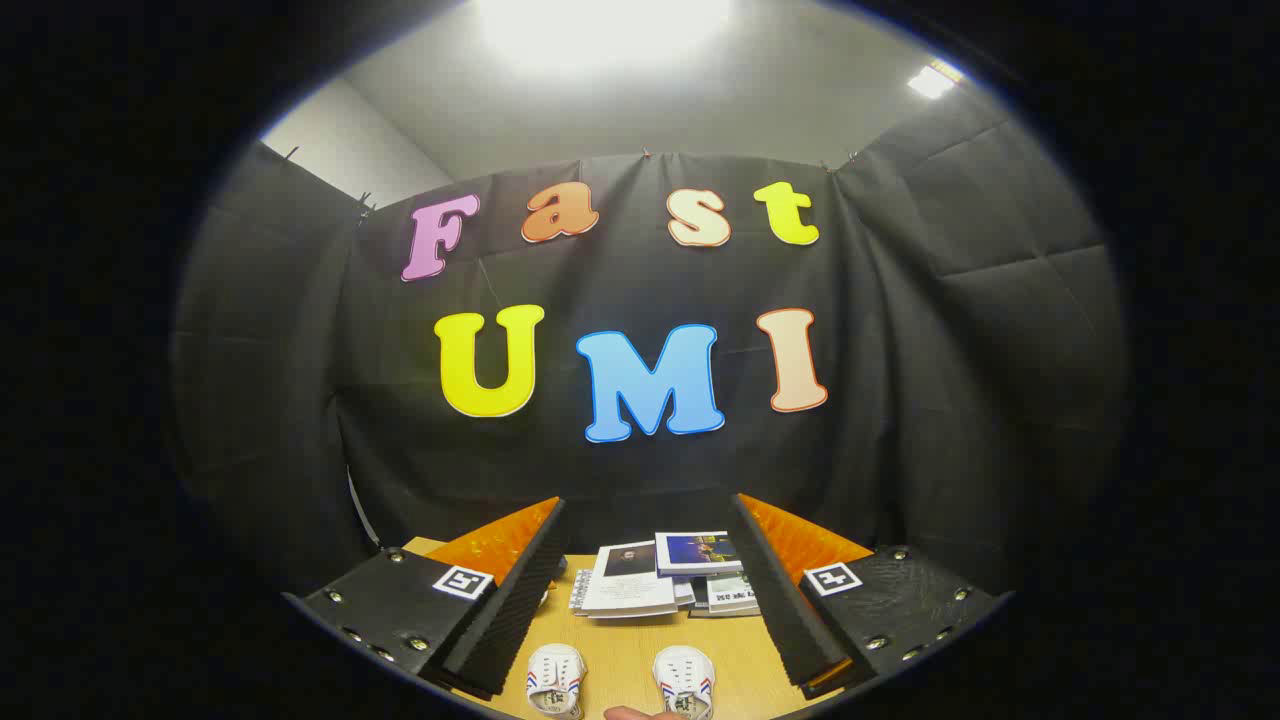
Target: Open the storage box then place both shoes into the box .Put the left shoe in first, then the right shoe, with the right side of both shoes facing outward in a uniform manner.
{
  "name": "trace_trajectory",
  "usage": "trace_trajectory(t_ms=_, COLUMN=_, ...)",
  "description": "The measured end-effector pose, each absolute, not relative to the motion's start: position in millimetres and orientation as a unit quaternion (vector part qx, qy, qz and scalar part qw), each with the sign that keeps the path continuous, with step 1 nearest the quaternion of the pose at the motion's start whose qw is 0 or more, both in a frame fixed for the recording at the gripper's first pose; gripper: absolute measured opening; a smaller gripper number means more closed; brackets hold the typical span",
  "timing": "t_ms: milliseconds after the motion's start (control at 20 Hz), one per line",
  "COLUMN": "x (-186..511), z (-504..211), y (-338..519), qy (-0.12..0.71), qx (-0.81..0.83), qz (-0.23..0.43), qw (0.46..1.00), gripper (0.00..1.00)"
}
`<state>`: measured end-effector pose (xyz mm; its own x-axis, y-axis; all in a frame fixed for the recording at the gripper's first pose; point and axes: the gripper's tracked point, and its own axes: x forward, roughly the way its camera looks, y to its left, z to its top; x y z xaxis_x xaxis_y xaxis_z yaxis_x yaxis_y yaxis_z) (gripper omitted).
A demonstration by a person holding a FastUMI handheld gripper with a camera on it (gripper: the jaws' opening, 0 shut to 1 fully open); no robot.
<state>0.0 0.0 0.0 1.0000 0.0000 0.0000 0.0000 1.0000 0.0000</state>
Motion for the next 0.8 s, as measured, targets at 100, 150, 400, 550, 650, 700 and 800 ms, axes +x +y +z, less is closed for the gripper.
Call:
trace_trajectory(t_ms=100, x=0.0, z=-1.6, y=-3.9, qy=-0.001, qx=0.000, qz=-0.003, qw=1.000, gripper=0.98)
trace_trajectory(t_ms=150, x=-0.9, z=-1.3, y=-5.2, qy=0.000, qx=0.000, qz=-0.003, qw=1.000, gripper=0.98)
trace_trajectory(t_ms=400, x=-0.4, z=-7.7, y=-7.8, qy=0.007, qx=-0.002, qz=-0.002, qw=1.000, gripper=0.98)
trace_trajectory(t_ms=550, x=0.9, z=-9.5, y=-8.4, qy=0.010, qx=-0.010, qz=0.003, qw=1.000, gripper=0.98)
trace_trajectory(t_ms=650, x=1.9, z=-10.3, y=-10.1, qy=0.010, qx=-0.009, qz=0.003, qw=1.000, gripper=0.98)
trace_trajectory(t_ms=700, x=4.2, z=-10.9, y=-11.4, qy=0.010, qx=-0.008, qz=0.003, qw=1.000, gripper=0.98)
trace_trajectory(t_ms=800, x=7.1, z=-13.4, y=-11.3, qy=0.012, qx=-0.005, qz=0.007, qw=1.000, gripper=0.98)
